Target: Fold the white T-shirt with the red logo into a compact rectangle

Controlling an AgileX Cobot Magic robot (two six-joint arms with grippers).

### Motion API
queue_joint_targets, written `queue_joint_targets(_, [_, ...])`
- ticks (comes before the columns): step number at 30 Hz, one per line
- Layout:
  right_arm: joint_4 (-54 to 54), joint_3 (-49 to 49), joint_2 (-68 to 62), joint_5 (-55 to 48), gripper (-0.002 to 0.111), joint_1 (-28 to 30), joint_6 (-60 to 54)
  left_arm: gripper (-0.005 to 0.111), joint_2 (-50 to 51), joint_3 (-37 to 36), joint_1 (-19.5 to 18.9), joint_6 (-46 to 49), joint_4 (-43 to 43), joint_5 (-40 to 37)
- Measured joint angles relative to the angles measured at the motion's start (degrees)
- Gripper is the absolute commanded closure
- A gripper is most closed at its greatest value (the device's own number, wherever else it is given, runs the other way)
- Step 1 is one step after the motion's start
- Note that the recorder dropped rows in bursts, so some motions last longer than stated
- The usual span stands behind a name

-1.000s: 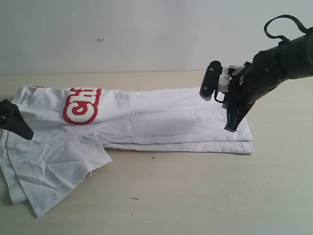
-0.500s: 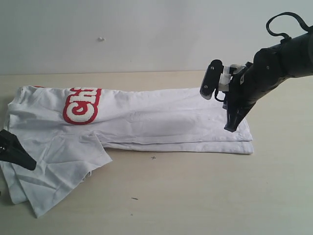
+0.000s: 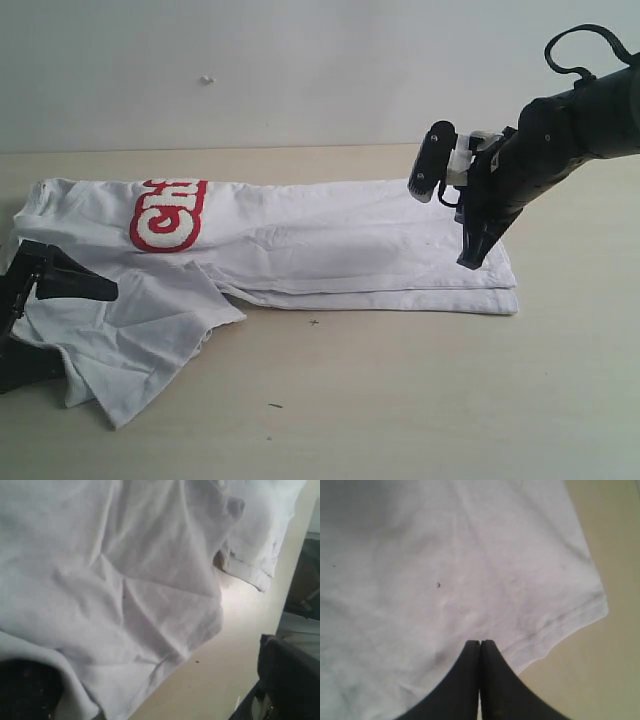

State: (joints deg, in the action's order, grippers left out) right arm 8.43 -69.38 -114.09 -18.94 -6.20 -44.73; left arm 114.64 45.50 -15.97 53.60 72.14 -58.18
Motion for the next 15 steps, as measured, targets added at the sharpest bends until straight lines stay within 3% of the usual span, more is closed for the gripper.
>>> queue_joint_targets(9, [-0.11, 0.00, 0.00, 0.21, 0.108, 0.00, 0.12, 0.004, 2.96, 0.00, 0.00, 6.45, 4.08, -4.83])
queue_joint_targets(12, [-0.22, 0.00, 0.00, 0.21, 0.108, 0.00, 0.12, 0.018, 3.51, -0.10, 0.00, 7.89, 5.07, -5.34])
queue_joint_targets(15, [-0.34, 0.00, 0.00, 0.21, 0.108, 0.00, 0.12, 0.043, 4.14, -0.21, 0.00, 8.92, 5.21, -4.90])
